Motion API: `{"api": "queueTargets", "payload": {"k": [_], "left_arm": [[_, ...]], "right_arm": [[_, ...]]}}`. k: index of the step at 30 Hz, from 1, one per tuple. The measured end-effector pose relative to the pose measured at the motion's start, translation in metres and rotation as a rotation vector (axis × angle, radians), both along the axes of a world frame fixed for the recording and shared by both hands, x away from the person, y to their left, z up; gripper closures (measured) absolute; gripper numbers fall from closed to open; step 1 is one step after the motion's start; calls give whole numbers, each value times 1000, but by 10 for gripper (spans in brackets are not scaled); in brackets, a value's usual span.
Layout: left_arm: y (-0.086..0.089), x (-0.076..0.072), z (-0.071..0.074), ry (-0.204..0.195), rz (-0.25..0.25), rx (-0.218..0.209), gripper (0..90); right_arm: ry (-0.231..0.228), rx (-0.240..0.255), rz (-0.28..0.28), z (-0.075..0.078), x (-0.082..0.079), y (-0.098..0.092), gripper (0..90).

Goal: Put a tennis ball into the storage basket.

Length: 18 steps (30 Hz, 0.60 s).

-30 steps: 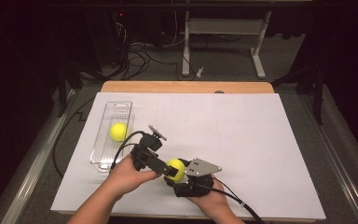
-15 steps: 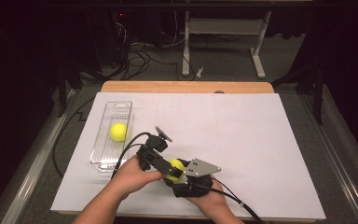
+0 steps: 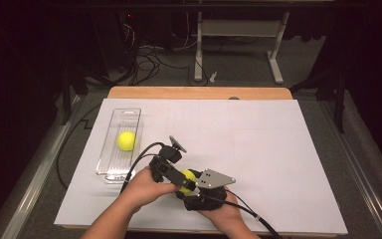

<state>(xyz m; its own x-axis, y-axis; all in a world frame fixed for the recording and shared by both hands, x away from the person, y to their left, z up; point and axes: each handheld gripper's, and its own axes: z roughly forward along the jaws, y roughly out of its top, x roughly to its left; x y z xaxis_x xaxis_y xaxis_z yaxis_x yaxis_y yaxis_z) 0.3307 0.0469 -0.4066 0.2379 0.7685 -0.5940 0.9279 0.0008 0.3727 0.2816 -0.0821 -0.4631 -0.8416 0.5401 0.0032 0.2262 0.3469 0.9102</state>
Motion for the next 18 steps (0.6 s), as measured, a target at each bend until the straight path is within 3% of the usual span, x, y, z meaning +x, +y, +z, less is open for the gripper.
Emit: {"api": "queueTargets", "payload": {"k": [12,18], "left_arm": [[3,1,-3,15,-3,-32,147],[4,-1,-2,21,-24,-52,256]], "right_arm": [[-4,-3,-2,0,1,0,267],[-8,-12,-3,-1,1,1,267]]}}
